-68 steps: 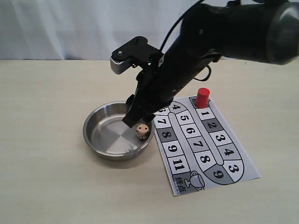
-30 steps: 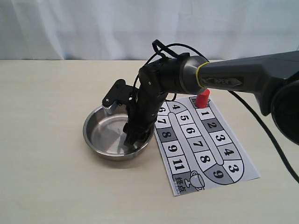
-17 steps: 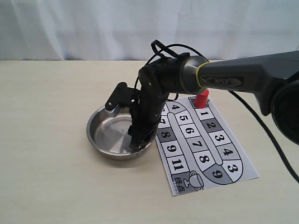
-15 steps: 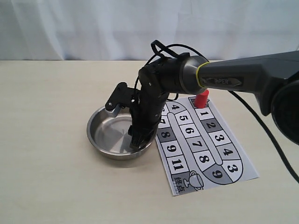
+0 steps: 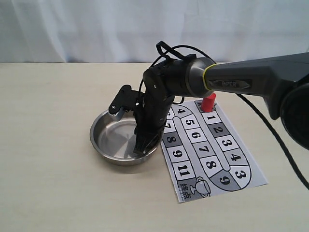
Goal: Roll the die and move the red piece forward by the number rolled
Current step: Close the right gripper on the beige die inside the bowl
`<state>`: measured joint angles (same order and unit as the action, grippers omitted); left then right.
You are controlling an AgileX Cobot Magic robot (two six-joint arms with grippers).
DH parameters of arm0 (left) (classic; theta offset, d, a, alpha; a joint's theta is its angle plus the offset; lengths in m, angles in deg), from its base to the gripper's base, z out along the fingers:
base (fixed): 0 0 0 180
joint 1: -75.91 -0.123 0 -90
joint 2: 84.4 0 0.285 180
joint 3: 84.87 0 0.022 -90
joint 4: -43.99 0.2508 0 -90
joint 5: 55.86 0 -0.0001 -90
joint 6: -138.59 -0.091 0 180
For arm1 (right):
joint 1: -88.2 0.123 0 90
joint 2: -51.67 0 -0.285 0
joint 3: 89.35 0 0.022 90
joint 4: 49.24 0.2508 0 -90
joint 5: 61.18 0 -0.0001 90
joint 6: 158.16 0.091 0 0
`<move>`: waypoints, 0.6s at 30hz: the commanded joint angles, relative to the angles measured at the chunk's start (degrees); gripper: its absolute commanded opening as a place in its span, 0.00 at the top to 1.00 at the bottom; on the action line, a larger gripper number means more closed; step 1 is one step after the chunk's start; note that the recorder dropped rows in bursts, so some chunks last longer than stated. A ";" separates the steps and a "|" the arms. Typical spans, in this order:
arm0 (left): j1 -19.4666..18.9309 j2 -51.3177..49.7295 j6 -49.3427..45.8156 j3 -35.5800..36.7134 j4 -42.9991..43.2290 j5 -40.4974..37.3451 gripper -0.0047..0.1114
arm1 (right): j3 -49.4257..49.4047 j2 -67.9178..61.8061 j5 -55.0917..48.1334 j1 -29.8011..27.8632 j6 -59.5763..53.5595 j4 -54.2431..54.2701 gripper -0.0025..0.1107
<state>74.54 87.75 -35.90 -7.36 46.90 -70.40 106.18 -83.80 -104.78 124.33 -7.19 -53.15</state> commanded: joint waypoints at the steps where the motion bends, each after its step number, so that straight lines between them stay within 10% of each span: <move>1: 0.01 0.06 0.25 -0.30 -0.17 0.66 0.96 | 0.25 0.16 0.24 0.04 -0.02 1.15 0.94; 18: 0.01 0.06 0.25 -0.30 -0.15 0.66 0.96 | 3.75 1.69 6.03 0.04 6.68 10.12 0.94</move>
<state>74.54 87.75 -35.90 -7.36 46.90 -70.40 108.02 -83.57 -99.48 124.33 -3.44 -45.76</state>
